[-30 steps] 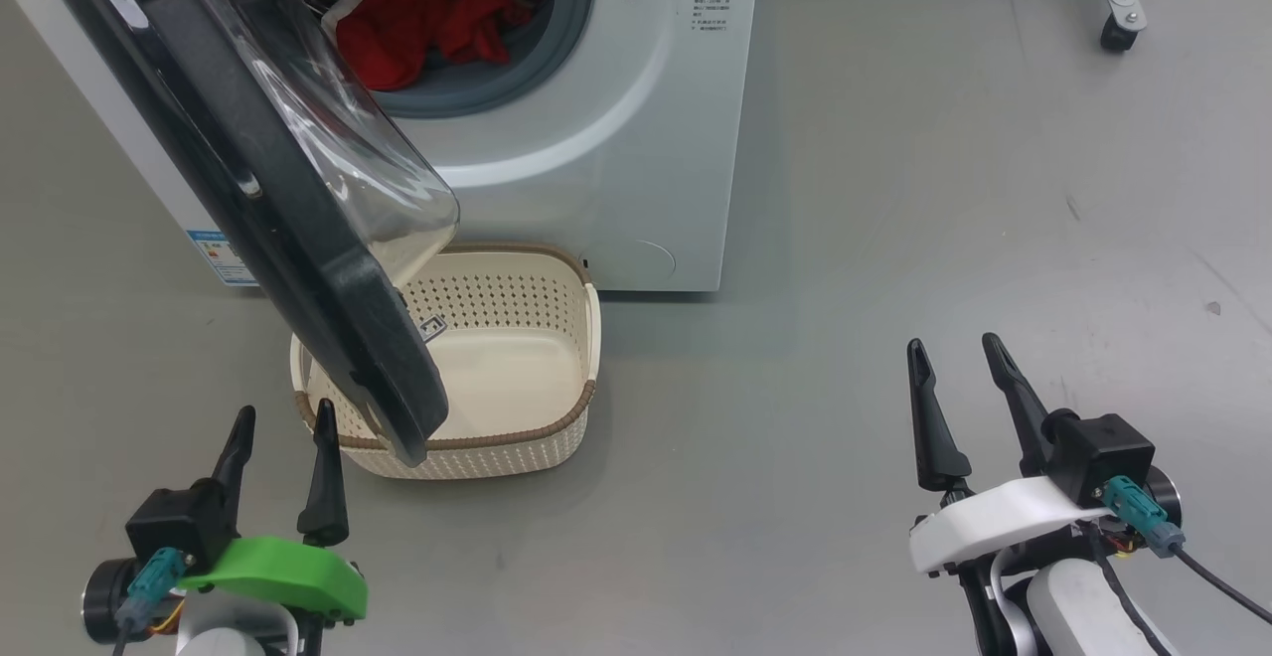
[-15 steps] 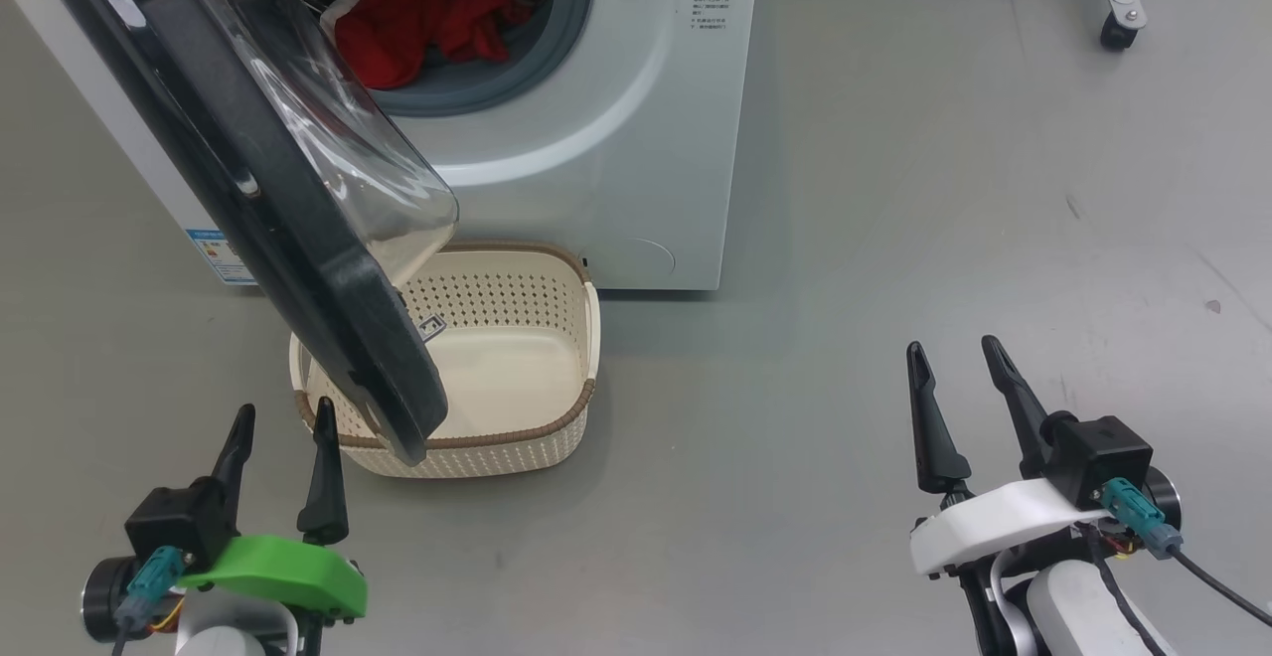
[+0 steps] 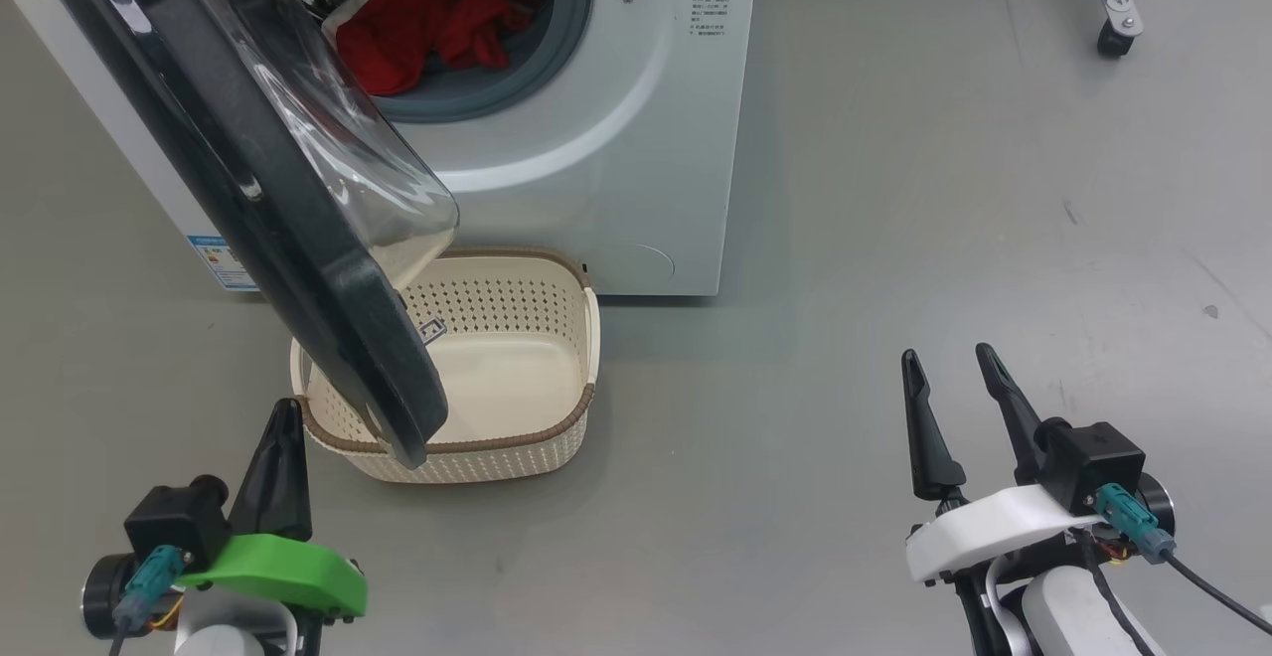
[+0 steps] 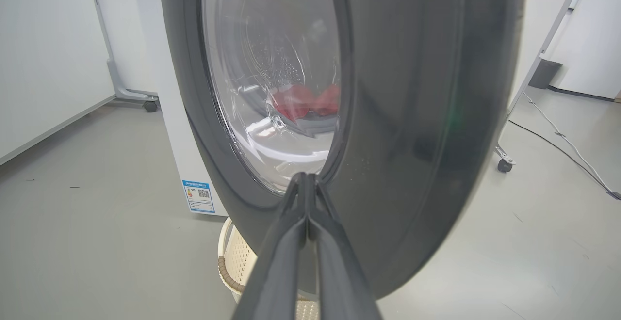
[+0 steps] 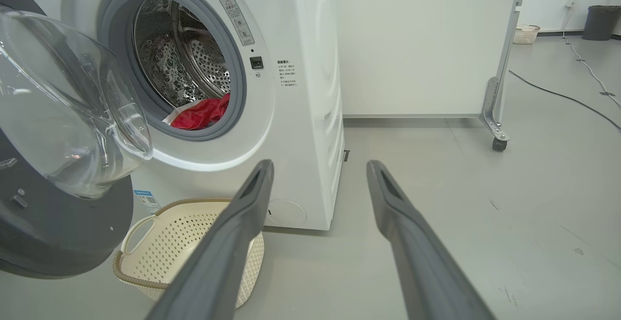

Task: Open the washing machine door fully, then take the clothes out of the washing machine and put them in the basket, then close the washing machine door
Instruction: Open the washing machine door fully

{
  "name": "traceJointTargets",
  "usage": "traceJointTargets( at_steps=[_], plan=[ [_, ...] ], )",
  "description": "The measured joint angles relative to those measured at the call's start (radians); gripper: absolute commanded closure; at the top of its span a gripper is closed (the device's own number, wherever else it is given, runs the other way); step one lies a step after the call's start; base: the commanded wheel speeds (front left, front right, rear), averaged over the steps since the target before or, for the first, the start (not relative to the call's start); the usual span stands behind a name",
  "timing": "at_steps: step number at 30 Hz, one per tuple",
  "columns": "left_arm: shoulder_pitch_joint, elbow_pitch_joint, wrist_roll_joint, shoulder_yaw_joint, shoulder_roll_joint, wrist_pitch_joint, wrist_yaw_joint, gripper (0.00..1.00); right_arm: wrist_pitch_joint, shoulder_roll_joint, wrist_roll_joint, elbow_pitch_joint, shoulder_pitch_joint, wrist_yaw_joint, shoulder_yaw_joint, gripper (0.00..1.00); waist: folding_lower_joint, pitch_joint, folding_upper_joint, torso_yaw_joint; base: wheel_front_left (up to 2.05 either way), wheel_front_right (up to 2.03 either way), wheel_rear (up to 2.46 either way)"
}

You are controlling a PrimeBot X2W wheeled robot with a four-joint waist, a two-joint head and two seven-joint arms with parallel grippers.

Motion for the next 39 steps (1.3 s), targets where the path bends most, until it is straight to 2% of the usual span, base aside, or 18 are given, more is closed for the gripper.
traceJointTargets(
  at_steps=[7,18,33,39],
  plan=[
    [-0.020,-0.069,-0.003,0.047,0.000,0.000,0.001,1.00,0.000,0.005,-0.007,0.006,0.009,0.008,-0.008,0.00,0.0000,-0.002,0.0000,0.001,0.00,0.00,0.00],
    [-0.164,-0.264,0.027,0.127,0.025,-0.005,0.002,1.00,0.000,0.014,-0.017,0.011,0.010,0.017,-0.031,0.00,0.0000,-0.008,0.0000,0.007,0.00,0.00,0.00],
    [-0.338,-0.437,0.073,0.113,0.059,-0.006,-0.010,1.00,0.000,0.033,-0.038,0.023,0.009,0.031,-0.037,0.00,0.0000,-0.015,0.0000,-0.001,0.00,0.00,0.00],
    [-0.350,-0.444,0.088,0.066,0.069,-0.006,-0.019,1.00,0.000,0.035,-0.043,0.028,0.009,0.035,-0.049,0.00,0.0000,-0.019,0.0000,-0.014,0.00,0.00,0.00]
  ],
)
